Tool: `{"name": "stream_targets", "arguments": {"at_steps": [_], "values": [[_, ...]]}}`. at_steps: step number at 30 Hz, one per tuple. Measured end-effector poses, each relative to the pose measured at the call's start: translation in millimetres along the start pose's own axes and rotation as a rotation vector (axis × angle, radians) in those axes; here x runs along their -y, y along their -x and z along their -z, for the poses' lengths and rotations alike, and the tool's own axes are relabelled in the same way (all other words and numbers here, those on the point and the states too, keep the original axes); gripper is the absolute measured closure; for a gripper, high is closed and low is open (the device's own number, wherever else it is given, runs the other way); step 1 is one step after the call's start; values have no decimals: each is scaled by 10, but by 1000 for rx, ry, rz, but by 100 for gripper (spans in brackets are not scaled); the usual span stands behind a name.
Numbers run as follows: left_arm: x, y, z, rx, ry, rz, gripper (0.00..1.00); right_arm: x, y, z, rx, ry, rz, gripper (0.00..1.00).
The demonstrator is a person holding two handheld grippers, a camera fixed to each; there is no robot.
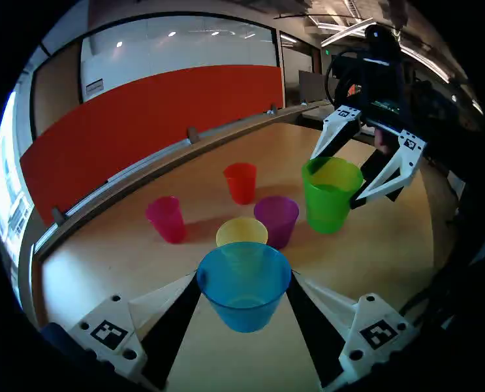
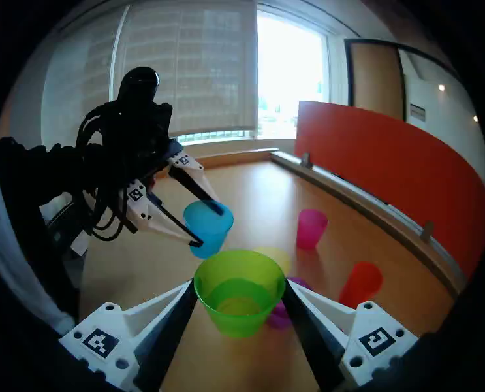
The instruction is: Pour water
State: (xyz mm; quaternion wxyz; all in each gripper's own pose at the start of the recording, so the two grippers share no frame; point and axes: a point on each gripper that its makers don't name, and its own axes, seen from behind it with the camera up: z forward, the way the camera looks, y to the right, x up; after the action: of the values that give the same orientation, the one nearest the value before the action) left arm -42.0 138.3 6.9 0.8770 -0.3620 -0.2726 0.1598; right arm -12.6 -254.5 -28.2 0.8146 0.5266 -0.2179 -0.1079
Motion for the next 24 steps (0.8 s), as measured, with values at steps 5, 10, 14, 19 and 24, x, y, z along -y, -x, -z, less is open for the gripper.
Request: {"name": "stream_targets", "arguments": {"at_steps": [5,10,14,19,24], "values": [[-29,74,-56,30,5,-29,12,-25,106,-26,27,-2,-6,7],[-37,154,-105,61,10,-52,12,-39,217,-54,57,-5,-9,8],[-53,215,-145,83,21,-57,12,-49,290,-70,74,-9,-11,7],[-62,269,-195,102,29,-63,11,-64,370,-97,92,-15,-22,7],[-69,322,-241,121,34,-75,11,-63,447,-126,110,-24,-25,8]]}}
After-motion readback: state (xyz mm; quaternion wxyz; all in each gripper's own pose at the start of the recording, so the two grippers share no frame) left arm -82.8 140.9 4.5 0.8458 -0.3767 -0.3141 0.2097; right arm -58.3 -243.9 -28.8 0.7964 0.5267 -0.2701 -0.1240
